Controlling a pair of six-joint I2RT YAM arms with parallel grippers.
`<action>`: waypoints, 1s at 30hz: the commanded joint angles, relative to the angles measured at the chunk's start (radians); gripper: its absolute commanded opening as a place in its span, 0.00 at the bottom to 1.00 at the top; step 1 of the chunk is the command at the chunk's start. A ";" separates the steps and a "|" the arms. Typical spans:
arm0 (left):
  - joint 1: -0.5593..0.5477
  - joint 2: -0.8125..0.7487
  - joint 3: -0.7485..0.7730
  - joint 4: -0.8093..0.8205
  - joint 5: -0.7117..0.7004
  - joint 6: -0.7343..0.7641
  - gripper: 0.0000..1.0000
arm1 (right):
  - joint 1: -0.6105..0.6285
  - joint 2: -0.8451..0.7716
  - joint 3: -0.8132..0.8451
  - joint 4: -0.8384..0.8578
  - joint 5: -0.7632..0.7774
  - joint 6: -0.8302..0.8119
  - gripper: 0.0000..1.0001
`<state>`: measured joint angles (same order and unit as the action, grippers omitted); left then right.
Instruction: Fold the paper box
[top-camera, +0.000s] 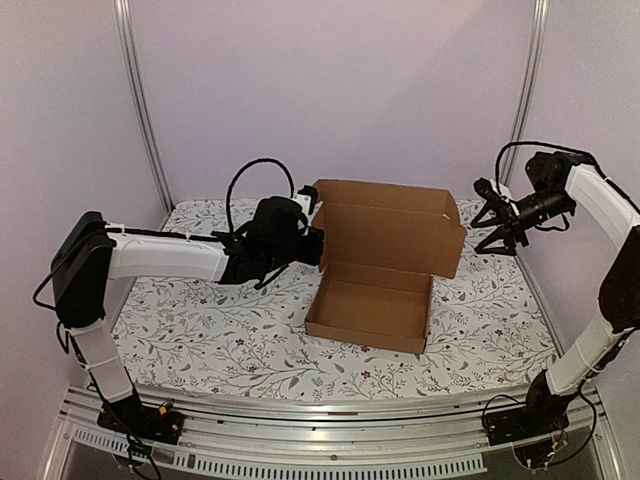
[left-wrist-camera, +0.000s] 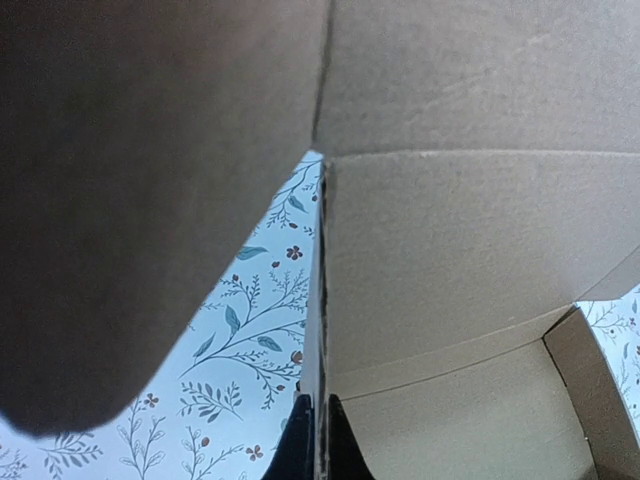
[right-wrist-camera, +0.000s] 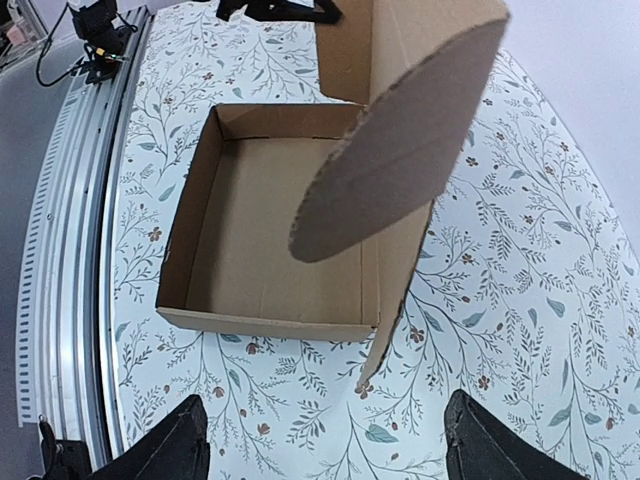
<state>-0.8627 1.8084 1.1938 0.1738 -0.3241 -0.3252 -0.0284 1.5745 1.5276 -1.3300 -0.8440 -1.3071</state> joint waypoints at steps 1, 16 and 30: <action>-0.015 -0.011 -0.014 -0.054 0.016 0.007 0.00 | -0.017 0.054 0.012 -0.036 -0.001 0.029 0.79; -0.015 0.014 0.026 -0.084 0.014 -0.002 0.00 | -0.057 0.129 0.074 -0.021 -0.041 0.050 0.74; -0.056 0.076 0.090 -0.119 -0.047 -0.054 0.00 | -0.153 0.282 0.198 0.118 -0.025 0.147 0.72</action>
<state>-0.8989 1.8412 1.2728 0.0925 -0.3683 -0.3683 -0.1802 1.8252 1.7748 -1.3266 -0.9138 -1.3201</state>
